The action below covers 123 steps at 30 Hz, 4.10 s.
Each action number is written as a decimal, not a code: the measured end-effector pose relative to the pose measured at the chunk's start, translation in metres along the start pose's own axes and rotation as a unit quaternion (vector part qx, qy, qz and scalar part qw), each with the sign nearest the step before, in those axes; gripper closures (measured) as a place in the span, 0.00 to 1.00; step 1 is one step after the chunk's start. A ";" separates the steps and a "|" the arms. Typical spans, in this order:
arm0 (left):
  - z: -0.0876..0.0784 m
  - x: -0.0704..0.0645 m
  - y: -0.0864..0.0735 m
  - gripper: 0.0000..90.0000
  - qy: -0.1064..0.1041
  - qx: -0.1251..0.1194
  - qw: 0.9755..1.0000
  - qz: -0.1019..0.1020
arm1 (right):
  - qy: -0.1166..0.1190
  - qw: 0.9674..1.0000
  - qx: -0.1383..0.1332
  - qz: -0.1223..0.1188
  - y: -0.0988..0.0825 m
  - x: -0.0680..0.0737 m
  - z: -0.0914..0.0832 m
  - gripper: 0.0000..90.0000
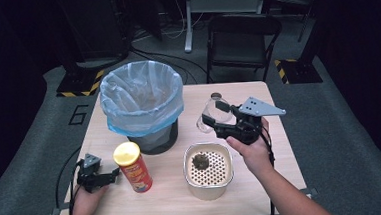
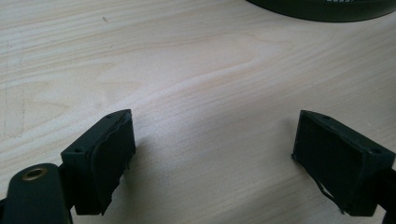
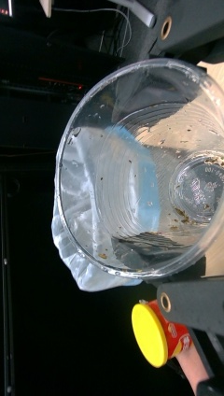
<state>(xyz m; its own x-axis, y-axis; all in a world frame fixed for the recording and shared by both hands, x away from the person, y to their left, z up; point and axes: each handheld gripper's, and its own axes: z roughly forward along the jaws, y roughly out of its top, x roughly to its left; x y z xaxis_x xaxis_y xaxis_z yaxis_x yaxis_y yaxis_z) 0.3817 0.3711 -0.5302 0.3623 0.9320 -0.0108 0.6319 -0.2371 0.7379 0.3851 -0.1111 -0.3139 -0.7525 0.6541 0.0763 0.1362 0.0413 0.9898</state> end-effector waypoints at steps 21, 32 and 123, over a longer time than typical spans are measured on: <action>0.000 -0.001 -0.001 0.14 0.000 -0.004 1.000 -0.007 | 0.015 1.000 0.009 -0.026 0.046 0.005 0.028 0.37; 0.000 -0.001 -0.001 0.14 0.000 -0.003 1.000 -0.006 | 0.029 0.999 0.013 -0.044 0.084 0.021 0.045 0.36; -0.054 -0.084 0.026 0.16 -0.183 -0.063 0.978 0.084 | -0.114 0.983 0.147 -0.013 -0.051 -0.064 -0.027 0.23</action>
<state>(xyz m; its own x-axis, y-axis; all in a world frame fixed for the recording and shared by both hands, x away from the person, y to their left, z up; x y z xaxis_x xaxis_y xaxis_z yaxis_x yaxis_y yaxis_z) 0.3312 0.3013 -0.4738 0.6889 0.7169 -0.1067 0.4621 -0.3210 0.8267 0.4090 -0.1761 -0.3659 -0.5992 0.8005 -0.0111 0.3235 0.2548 0.9113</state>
